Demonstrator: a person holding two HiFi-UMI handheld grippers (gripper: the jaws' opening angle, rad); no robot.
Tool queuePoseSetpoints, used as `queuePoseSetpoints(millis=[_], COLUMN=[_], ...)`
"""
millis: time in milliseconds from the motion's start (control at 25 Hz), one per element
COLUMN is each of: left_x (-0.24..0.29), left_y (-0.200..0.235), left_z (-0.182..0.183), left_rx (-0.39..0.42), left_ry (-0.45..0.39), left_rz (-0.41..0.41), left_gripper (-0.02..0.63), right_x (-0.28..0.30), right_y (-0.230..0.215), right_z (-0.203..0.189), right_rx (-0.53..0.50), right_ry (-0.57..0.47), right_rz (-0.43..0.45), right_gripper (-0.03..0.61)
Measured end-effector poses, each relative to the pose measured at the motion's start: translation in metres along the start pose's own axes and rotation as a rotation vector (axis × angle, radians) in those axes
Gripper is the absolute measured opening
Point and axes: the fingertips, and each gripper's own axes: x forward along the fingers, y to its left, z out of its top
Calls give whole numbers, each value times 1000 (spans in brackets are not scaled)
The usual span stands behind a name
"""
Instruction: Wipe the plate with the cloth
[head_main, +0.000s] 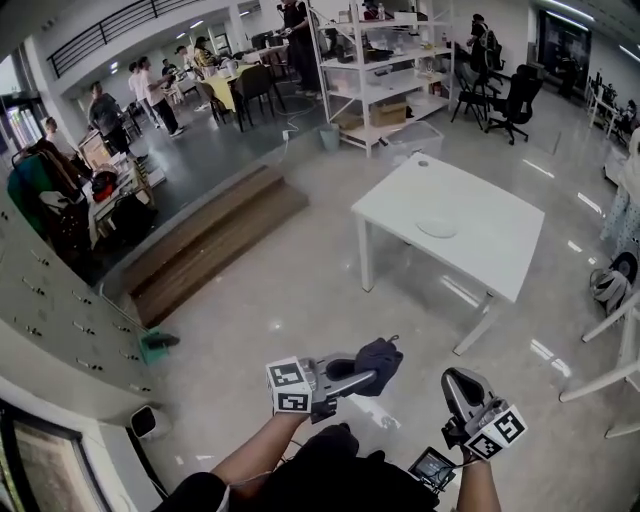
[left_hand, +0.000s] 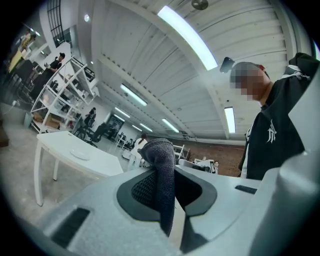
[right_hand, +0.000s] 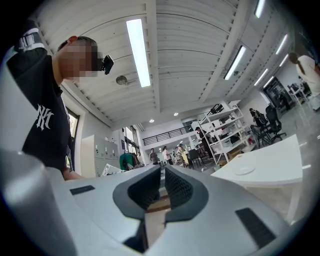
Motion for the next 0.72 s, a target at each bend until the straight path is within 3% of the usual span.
queuePoseSetpoints(millis=[320, 720], left_x=[28, 87], left_y=[63, 219], left_z=[-1, 37], left_rx=[-29, -31], left_ry=[15, 76], left_rz=[-16, -54], left_gripper=[51, 51], right_x=[23, 118], right_y=[-60, -178], right_z=[-6, 7], right_rx=[2, 6], right_ry=[26, 101], right_rz=[-95, -164], right_gripper=[8, 27])
